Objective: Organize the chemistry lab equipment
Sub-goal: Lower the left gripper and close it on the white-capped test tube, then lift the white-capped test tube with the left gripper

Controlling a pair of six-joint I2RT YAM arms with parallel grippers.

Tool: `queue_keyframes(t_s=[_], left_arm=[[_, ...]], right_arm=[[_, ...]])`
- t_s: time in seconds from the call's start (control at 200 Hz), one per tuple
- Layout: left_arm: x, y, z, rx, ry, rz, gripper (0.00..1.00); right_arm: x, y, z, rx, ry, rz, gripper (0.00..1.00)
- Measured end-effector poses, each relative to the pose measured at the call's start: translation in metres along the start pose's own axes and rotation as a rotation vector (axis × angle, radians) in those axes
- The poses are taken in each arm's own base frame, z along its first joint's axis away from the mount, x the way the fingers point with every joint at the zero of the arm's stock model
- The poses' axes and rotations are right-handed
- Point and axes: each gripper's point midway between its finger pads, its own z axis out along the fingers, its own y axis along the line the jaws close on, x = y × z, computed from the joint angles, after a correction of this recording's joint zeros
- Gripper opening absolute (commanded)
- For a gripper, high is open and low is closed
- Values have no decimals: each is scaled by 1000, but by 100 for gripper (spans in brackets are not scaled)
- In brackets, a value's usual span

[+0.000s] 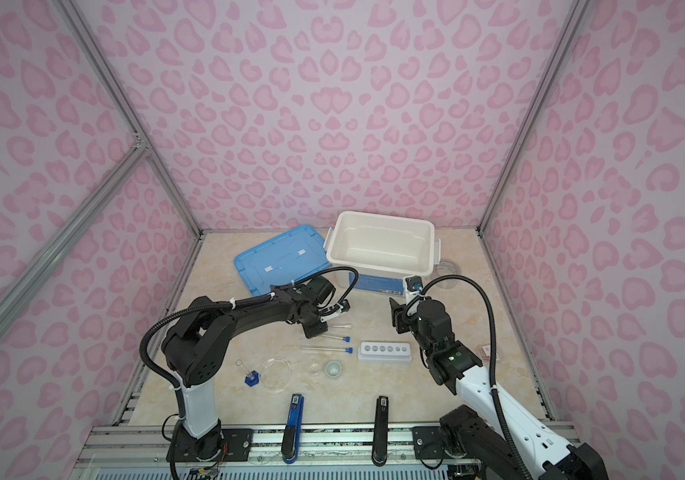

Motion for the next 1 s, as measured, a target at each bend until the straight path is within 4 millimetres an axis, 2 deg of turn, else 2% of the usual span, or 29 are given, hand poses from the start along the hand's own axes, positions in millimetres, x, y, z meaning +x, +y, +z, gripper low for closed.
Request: queue_keyframes(t_s=[0.275, 0.54, 1.0], left_arm=[[-6, 0, 3, 12, -17, 0, 21], [-11, 2, 5, 3, -39, -2, 25], [-16, 4, 10, 3, -43, 0, 21]], right_arm=[[0, -2, -1, 12, -4, 1, 63], [1, -3, 1, 18, -1, 7, 63], [0, -5, 0, 25, -7, 8, 63]])
